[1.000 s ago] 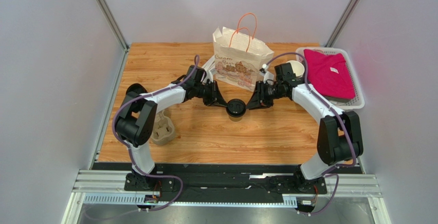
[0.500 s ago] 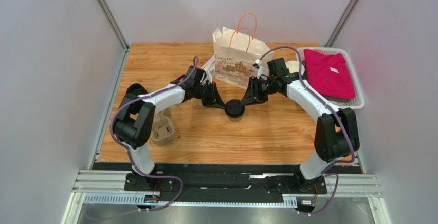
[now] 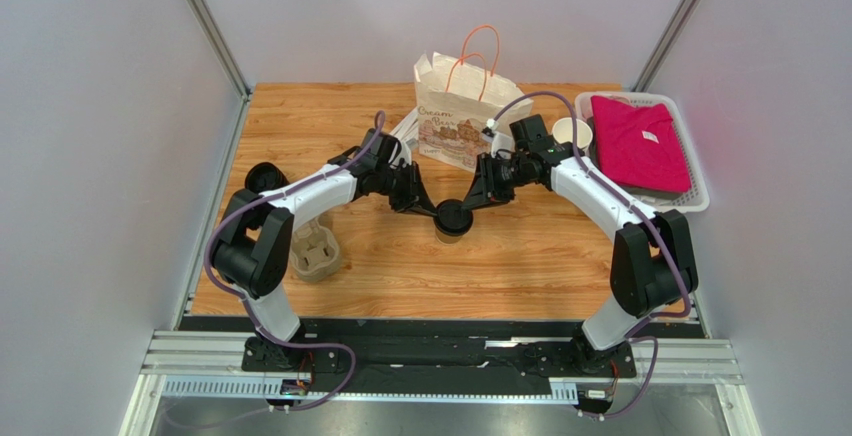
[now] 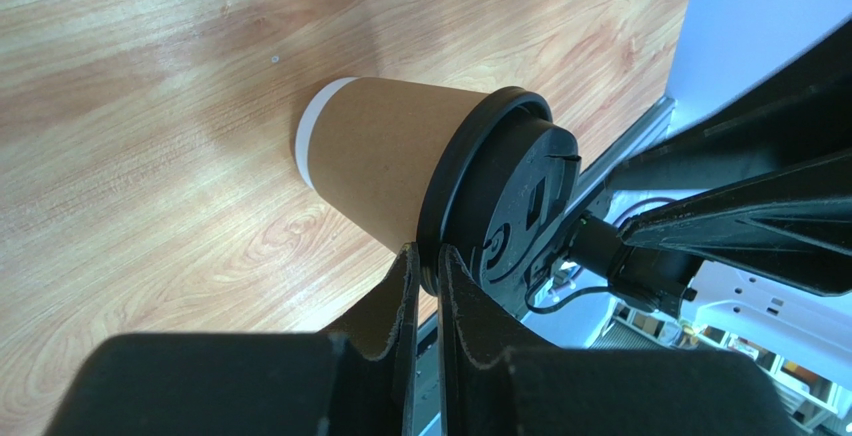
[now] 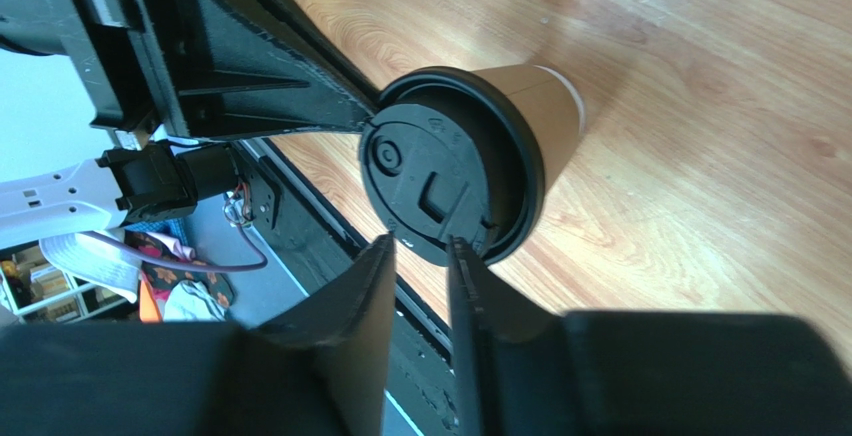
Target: Pack the takeout coffee
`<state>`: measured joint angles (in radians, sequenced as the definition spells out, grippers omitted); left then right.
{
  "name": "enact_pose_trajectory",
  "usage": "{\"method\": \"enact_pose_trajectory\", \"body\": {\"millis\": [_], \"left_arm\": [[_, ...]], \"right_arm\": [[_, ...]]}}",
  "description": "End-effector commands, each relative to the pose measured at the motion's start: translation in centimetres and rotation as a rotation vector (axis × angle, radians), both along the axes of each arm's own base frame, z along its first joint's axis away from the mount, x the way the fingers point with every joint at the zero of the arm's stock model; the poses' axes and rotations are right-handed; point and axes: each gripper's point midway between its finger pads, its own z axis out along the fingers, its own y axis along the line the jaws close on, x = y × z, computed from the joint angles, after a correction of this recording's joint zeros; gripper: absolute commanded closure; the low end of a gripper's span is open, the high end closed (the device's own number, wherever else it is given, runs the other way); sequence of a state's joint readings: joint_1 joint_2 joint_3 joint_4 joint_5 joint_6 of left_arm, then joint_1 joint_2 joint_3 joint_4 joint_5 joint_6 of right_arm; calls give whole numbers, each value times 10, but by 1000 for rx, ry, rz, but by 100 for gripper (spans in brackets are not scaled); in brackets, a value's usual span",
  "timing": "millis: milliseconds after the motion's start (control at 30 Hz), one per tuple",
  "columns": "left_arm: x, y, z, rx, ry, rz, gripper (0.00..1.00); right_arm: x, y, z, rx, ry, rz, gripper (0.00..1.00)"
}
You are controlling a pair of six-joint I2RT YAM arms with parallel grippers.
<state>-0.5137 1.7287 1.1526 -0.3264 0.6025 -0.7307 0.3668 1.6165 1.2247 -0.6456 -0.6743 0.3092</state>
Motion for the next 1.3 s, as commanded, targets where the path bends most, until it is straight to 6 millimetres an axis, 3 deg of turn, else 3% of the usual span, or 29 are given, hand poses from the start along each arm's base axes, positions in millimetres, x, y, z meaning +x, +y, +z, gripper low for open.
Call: {"method": "enact_pose_trajectory", "body": {"millis": [0,233,567,667,800,867,933,1067,1267], "left_arm": [[-6,3,-1,16,-10,-11,100],[-5,2,-5,18,-13,-15,100],[-2,3,-5,12,-23,-18,100],[0,6,2,10,-36,-13,92],[0,16,28,6,-109,-9,75],[-1,20,38,11,-144,-15,72],[-4,23,53,6,-186,-16,71],[-8,24,64,-3,-207,-20,75],[-9,9,54,-2,-198,-57,83]], "right_arm": [[5,19,31,59,-105,47,74],[-1,33,21,75,-81,69,81],[-6,46,-21,134,84,75,83],[-4,41,-35,109,105,59,84],[-4,36,-48,92,140,46,85],[-5,35,-51,83,146,45,86],[-5,34,-53,77,147,42,87],[-6,32,-56,67,153,34,87],[-5,30,-58,61,156,26,88]]}}
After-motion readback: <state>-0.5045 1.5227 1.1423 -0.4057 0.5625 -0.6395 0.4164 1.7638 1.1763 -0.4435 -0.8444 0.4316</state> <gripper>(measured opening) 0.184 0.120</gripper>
